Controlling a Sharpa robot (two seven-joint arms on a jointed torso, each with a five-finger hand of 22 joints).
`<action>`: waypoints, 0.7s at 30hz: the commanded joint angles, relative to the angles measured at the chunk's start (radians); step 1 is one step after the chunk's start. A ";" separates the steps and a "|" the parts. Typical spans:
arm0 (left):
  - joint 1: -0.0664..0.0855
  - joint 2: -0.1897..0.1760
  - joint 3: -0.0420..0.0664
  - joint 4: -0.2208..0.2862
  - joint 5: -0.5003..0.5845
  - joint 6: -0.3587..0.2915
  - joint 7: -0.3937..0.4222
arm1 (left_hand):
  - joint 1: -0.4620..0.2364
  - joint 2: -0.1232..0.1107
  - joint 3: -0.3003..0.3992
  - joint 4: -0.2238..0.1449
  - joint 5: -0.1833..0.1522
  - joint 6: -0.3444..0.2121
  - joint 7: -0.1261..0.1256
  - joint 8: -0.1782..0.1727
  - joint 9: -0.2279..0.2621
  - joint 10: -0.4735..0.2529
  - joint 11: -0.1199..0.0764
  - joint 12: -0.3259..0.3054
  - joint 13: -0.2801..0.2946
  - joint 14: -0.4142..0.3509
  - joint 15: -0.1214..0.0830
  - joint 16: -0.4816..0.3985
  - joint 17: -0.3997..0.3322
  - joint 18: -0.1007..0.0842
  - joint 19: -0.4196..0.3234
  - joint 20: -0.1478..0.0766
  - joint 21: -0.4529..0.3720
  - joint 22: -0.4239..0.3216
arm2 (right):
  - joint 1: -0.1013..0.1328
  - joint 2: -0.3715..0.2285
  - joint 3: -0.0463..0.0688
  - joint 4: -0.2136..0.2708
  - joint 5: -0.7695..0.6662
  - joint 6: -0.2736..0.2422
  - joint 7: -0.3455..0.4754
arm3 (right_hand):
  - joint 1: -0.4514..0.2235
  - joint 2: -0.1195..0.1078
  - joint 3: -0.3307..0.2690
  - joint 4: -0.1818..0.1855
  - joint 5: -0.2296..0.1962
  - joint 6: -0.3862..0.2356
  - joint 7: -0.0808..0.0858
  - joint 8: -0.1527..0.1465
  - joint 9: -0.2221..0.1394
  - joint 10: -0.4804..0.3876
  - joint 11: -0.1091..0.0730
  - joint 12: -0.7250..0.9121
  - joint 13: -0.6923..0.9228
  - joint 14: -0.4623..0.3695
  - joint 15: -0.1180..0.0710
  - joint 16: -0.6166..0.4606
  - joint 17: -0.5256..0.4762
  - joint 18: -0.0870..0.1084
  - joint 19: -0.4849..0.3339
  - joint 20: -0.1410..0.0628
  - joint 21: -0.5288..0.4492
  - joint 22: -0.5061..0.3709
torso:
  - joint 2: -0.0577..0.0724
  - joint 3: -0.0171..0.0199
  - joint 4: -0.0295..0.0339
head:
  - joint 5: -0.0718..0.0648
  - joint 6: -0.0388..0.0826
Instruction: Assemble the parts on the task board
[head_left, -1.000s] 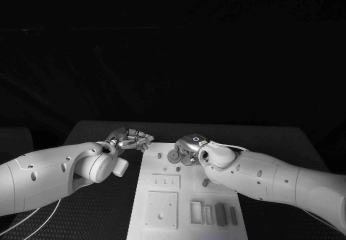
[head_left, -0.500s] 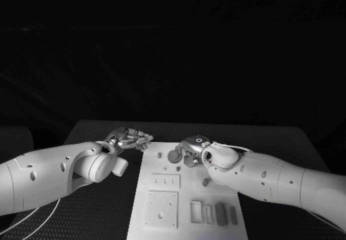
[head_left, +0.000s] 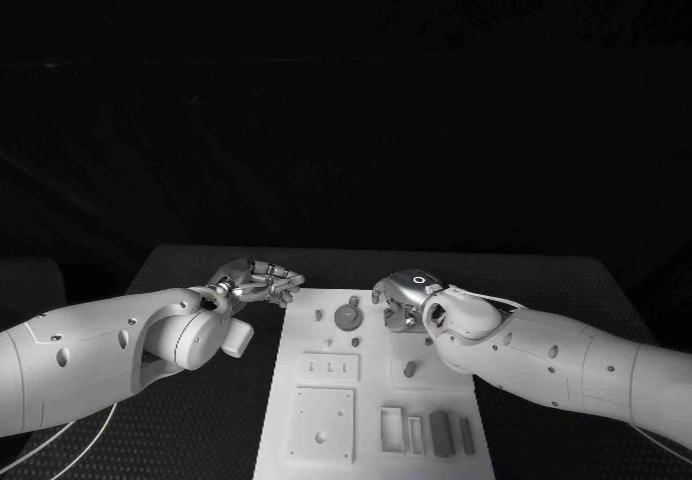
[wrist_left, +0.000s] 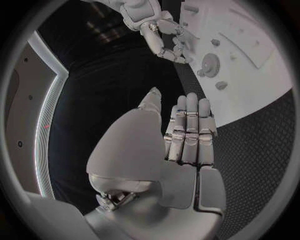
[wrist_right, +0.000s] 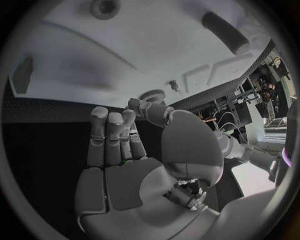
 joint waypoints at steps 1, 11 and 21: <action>0.001 0.001 0.003 -0.003 -0.003 0.008 0.018 | -0.003 0.004 -0.004 0.000 -0.005 0.002 0.003 -0.003 0.002 -0.003 0.004 -0.003 0.001 0.007 0.002 -0.007 0.002 0.012 -0.007 -0.002 0.006 0.011 | 0.025 -0.032 0.012 0.030 0.173 -0.082 0.107 | 0.004 -0.031 -0.041 0.003 -0.008 0.003 0.015 0.007 -0.002 0.008 0.007 0.006 -0.003 0.005 0.007 0.004 -0.001 0.021 0.012 -0.002 0.007 -0.003 | -0.002 0.0011 -0.0027 | 0.000 0.010; 0.001 0.006 0.003 -0.031 -0.003 0.014 0.024 | -0.003 0.002 -0.005 0.000 -0.006 0.002 0.002 -0.003 0.002 -0.004 0.004 -0.004 0.001 0.007 0.002 -0.008 0.002 0.012 -0.008 -0.002 0.006 0.011 | 0.066 -0.157 0.050 0.088 0.350 0.041 0.225 | -0.015 -0.050 -0.290 0.002 -0.013 0.010 0.034 0.015 0.000 -0.003 0.024 0.008 -0.006 -0.001 0.024 0.004 -0.001 0.021 0.000 -0.003 0.004 -0.004 | -0.008 0.0061 -0.0098 | -0.005 0.015; 0.001 0.010 0.003 -0.038 -0.003 0.027 0.028 | -0.004 0.000 -0.006 0.000 -0.007 0.003 0.001 -0.003 0.003 -0.002 0.003 -0.003 0.002 0.007 0.002 -0.008 0.003 0.012 -0.008 -0.002 0.006 0.011 | 0.072 -0.240 0.054 0.044 0.408 0.120 0.282 | -0.008 -0.040 -0.383 -0.010 0.007 0.004 0.042 0.008 -0.010 -0.026 0.033 0.012 -0.005 -0.021 0.033 0.003 0.001 0.021 -0.026 0.009 -0.002 0.001 | -0.014 0.0144 -0.0220 | -0.010 0.012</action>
